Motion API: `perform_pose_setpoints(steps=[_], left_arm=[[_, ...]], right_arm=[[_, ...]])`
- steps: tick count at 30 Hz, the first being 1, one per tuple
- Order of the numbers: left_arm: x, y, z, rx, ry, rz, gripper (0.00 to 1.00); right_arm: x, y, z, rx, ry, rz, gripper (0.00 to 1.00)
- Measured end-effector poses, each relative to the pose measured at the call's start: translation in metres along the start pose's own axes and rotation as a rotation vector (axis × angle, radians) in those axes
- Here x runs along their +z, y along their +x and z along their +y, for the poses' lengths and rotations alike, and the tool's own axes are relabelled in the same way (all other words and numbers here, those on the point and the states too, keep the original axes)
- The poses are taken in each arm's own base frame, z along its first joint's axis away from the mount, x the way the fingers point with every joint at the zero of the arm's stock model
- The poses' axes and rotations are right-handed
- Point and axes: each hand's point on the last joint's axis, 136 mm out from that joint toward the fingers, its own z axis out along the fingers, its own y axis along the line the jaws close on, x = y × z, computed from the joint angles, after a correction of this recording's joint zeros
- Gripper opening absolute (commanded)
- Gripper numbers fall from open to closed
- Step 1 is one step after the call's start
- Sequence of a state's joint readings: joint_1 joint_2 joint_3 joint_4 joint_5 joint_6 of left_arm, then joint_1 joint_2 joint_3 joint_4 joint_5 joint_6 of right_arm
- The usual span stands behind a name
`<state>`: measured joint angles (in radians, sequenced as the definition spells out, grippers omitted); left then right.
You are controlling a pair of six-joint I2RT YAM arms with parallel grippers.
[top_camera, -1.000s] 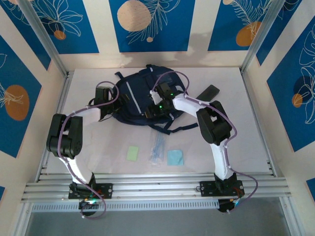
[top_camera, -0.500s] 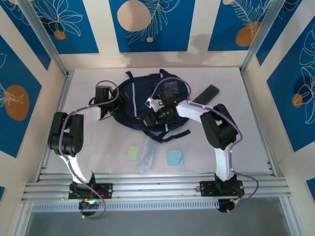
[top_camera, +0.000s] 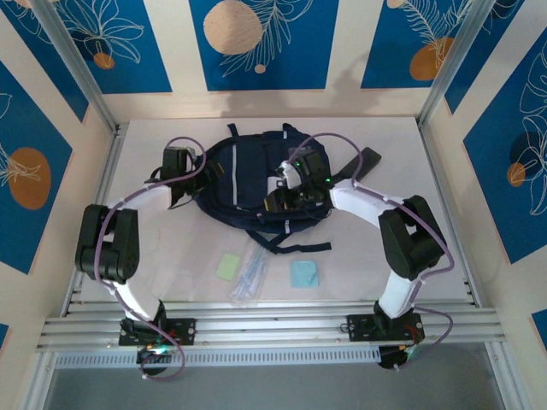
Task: Pack the student bag
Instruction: Rotate the student bag at the top-center of the table, then unzip the student bag at the top-center of the table.
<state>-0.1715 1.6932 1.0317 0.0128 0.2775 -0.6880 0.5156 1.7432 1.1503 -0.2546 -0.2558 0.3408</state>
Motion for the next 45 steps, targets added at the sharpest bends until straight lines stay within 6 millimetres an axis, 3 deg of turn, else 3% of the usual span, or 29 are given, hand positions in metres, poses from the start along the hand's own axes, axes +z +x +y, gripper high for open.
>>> perform_pose_setpoints(steps=[5,11,16,20,26,32,37,45], left_arm=[[-0.026,0.028,-0.035,0.168,-0.012,0.063,0.68],[-0.032,0.078,-0.075,0.332,-0.041,0.156,0.65],[-0.026,0.115,-0.095,0.43,-0.086,0.225,0.63],[-0.004,0.132,-0.109,0.504,-0.143,0.26,0.58],[0.015,0.155,-0.112,0.6,-0.234,0.315,0.51],[0.026,0.17,-0.099,0.629,-0.315,0.381,0.48],[0.02,0.176,-0.08,0.643,-0.392,0.43,0.44],[0.019,0.182,-0.073,0.645,-0.413,0.458,0.35]], right_arm=[[-0.03,0.018,-0.05,0.266,0.224,-0.045,0.62],[-0.06,0.041,-0.103,0.49,0.384,-0.103,0.72],[-0.071,0.047,-0.119,0.557,0.444,-0.135,0.75],[-0.073,0.048,-0.129,0.592,0.452,-0.161,0.75],[-0.074,0.047,-0.138,0.625,0.443,-0.195,0.75],[-0.069,0.043,-0.138,0.625,0.42,-0.208,0.75],[-0.067,0.044,-0.139,0.628,0.414,-0.207,0.75],[-0.066,0.045,-0.139,0.628,0.412,-0.208,0.75]])
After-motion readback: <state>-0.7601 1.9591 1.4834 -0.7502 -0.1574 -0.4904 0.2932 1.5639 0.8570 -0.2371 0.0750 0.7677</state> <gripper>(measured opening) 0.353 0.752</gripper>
